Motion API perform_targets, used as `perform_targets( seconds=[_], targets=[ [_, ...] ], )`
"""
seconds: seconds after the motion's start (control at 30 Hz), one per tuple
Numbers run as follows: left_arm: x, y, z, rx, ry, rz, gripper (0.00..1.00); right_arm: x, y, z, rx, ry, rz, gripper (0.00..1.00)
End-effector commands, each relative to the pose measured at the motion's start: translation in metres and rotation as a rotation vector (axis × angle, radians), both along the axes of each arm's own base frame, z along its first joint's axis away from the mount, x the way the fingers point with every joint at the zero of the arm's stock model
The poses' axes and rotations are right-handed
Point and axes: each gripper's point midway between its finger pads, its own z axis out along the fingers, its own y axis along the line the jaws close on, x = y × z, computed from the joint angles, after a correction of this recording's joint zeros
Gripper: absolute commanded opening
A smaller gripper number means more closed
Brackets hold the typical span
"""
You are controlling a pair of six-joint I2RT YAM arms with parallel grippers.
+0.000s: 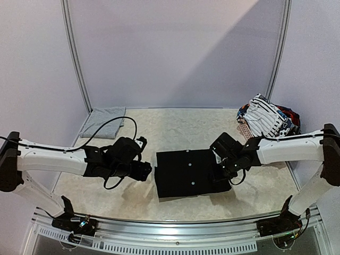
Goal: Fold and stack the mixed laundry pile
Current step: Smooth out the square-folded shirt at the center of the board, then pick up the square-folded shirt from the center of the board.
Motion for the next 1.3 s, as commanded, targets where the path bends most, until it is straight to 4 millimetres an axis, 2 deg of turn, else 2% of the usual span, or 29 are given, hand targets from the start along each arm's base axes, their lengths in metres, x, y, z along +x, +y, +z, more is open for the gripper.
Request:
perform_targets(
  seconds=[0.0, 0.2, 0.33, 0.43, 0.6, 0.87, 1.27],
  targets=[
    [0.008, -0.006, -0.006, -0.170, 0.083, 0.054, 0.73, 0.005, -0.005, 0.023, -0.014, -0.047, -0.004, 0.42],
    [0.014, -0.020, -0.011, -0.356, 0.162, 0.053, 0.76, 0.010, -0.005, 0.028, -0.019, -0.069, -0.012, 0.54],
    [0.018, -0.020, -0.020, -0.367, 0.196, 0.084, 0.77, 0.011, -0.006, 0.027, -0.023, -0.072, -0.018, 0.61],
    [0.020, -0.021, -0.032, -0.390, 0.238, 0.114, 0.77, 0.010, -0.010, 0.027, -0.024, -0.084, -0.024, 0.72],
    [0.020, -0.031, -0.047, -0.436, 0.299, 0.113, 0.76, 0.007, -0.014, 0.040, 0.036, -0.126, -0.033, 0.85],
    [0.022, -0.045, -0.066, -0.473, 0.358, 0.119, 0.69, 0.001, -0.028, 0.059, 0.084, -0.182, -0.059, 0.94],
    [0.026, -0.069, -0.086, -0.504, 0.415, 0.120, 0.57, -0.005, -0.043, 0.059, 0.078, -0.202, -0.086, 0.96]
  ],
)
